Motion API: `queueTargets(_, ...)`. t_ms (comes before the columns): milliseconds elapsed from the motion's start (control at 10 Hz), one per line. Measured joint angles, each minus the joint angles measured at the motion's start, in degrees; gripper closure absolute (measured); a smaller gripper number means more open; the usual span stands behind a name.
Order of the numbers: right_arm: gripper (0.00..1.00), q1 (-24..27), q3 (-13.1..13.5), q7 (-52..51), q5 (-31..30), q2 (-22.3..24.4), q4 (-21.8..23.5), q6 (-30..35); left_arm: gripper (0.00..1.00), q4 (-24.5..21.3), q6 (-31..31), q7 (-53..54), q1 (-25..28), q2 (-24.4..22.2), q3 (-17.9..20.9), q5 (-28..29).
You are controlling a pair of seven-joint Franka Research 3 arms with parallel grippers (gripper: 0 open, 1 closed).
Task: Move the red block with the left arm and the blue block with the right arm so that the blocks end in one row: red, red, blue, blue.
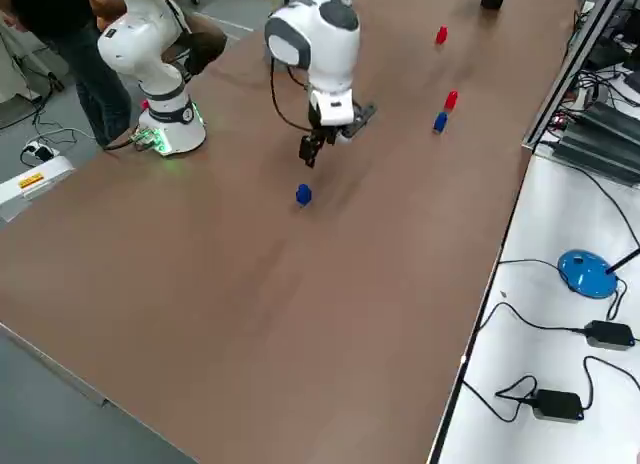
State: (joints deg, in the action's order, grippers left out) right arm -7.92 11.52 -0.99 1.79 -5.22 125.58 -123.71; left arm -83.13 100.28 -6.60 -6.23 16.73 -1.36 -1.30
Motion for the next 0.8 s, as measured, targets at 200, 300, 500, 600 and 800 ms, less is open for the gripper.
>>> queueTargets(200, 0.0, 1.1, 1.0, -2.3, 0.0, -0.3, 3.3, -4.7, 0.01, -3.7, 6.5, 1.3, -0.1, 1.8, -0.4, 0.1)
queueTargets(300, 0.0, 1.6, 1.1, -2.8, 0.0, -0.4, 5.1, -7.8, 0.01, -7.6, 10.8, 1.7, -0.4, 2.1, -0.6, 0.4)
queueTargets(500, 0.0, 1.6, 1.0, -2.8, 0.0, -2.0, 8.5, -13.6, 0.01, -15.7, 20.2, 1.9, -1.1, 2.3, -0.7, 0.8)
queueTargets(600, 0.0, 1.5, 0.9, -2.8, 0.1, -3.2, 9.2, -15.4, 0.02, -19.6, 25.2, 2.0, -1.1, 2.4, -0.8, 0.8)
queueTargets(800, 0.0, 0.8, 0.7, -2.8, 0.6, -4.9, 11.1, -19.0, 0.04, -26.9, 33.2, 2.0, -1.1, 2.6, -0.8, 0.8)
